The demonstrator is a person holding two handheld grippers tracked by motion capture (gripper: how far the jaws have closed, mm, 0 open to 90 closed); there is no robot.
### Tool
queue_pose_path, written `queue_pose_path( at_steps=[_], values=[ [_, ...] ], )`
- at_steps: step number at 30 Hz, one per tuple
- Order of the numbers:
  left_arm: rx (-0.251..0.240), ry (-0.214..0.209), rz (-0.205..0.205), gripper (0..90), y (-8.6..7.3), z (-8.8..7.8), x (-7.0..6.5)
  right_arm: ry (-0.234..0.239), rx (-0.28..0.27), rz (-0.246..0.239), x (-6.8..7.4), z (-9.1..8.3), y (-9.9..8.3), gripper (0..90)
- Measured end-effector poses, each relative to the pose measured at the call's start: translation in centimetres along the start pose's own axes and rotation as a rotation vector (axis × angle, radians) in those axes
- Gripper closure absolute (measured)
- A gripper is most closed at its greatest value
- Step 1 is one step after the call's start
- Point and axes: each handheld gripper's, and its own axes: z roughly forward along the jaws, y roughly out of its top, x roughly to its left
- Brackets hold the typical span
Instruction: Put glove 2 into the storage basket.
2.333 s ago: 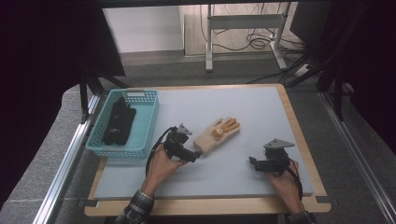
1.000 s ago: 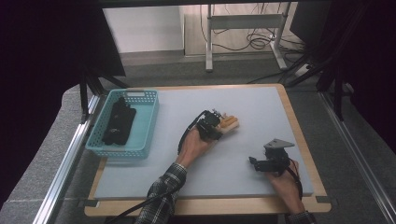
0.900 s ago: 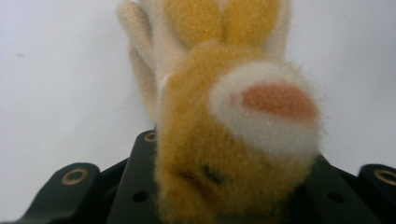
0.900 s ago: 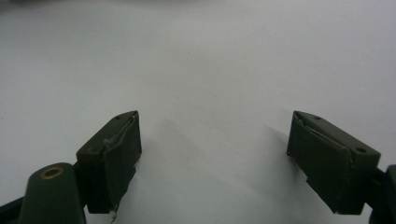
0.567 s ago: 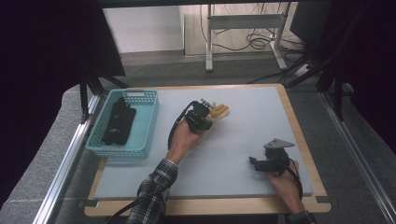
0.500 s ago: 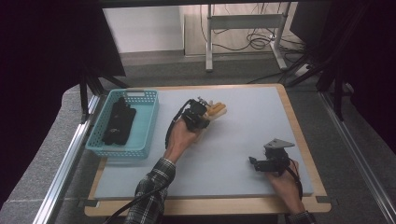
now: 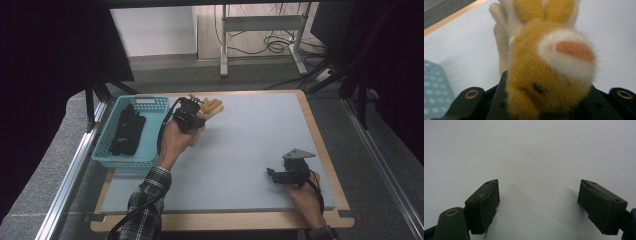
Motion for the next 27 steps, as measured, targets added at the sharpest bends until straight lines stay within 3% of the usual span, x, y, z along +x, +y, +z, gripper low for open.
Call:
queue_pose_path(
  at_steps=[12,20,27],
  values=[
    [-0.017,0.062,-0.051,75.2,-0.8,-3.1,2.9,0.000,0.000,0.000,0.0,0.0,0.0,17.3],
    [-0.021,0.128,-0.115,75.2,-2.1,-5.7,6.1,0.000,0.000,0.000,0.0,0.0,0.0,17.3],
    [-0.003,0.197,-0.190,75.1,-4.0,-7.4,9.5,0.000,0.000,0.000,0.0,0.0,0.0,17.3]
  ],
)
